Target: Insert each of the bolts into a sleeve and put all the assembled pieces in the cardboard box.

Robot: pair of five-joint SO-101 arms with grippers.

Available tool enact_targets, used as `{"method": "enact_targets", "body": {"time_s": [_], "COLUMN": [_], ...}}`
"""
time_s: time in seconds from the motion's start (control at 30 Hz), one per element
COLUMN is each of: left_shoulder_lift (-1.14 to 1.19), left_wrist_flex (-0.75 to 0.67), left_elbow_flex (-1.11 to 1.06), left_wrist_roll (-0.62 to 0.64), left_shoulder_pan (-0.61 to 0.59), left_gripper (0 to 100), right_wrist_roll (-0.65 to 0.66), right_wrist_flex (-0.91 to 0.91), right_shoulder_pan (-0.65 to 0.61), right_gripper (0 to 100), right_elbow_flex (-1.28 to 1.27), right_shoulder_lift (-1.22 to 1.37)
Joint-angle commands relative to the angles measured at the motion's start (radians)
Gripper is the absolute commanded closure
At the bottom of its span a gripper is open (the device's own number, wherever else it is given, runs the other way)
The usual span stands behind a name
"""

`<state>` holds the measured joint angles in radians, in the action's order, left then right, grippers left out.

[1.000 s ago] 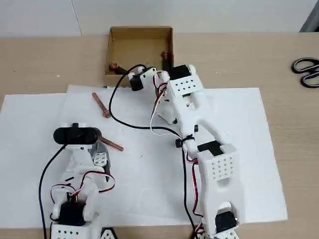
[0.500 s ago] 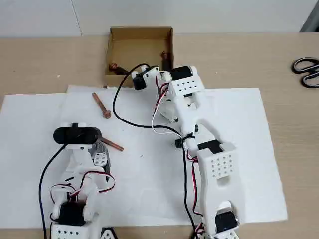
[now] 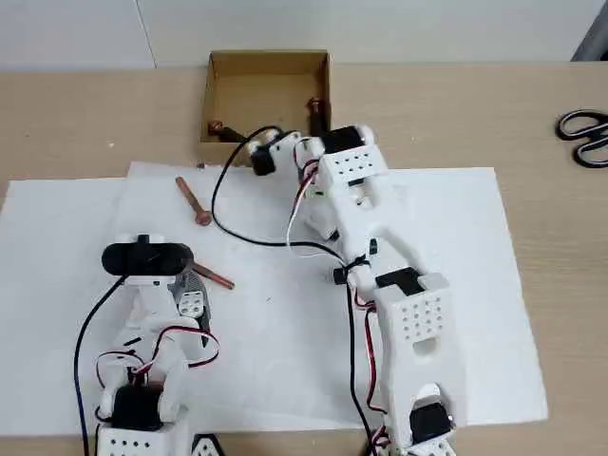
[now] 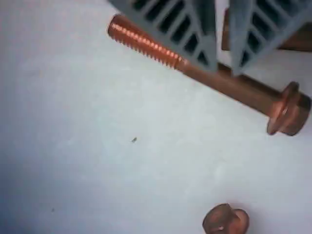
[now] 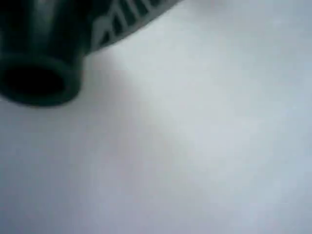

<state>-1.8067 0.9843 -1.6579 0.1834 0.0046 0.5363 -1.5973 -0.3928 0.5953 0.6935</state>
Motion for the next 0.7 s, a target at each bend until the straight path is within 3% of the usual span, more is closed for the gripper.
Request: {"method": "enact_targets", "body": {"time_s": [0.0,0.23,0.43,0.67], "left_shoulder_lift": [-0.011,-0.011,-0.011,-0.011], "left_wrist_flex": [-0.02,-0.02,-0.02,-0.02], "left_elbow_flex": [0.004,0.004,0.004,0.004], "left_wrist_roll": [-0.002,-0.002,-0.002,-0.002], "left_shoulder_pan": [-0.002,0.002,0.003,0.003], "left_gripper": [99,99,99,99], "right_wrist_roll": [0.002,-0.009,-0.146,-0.411], "right_wrist_flex": [-0.016,-0.084,-0.128,-0.128], "right_shoulder_pan": [-0.018,-0.022,-0.015,-0.042], "right_gripper": [99.4,99.5,99.5,99.5], "right_elbow_flex": [0.014,0.012,0.009,-0.097], "right_shoulder_lift": [-0.137,-0.242,-0.394,-0.622]}}
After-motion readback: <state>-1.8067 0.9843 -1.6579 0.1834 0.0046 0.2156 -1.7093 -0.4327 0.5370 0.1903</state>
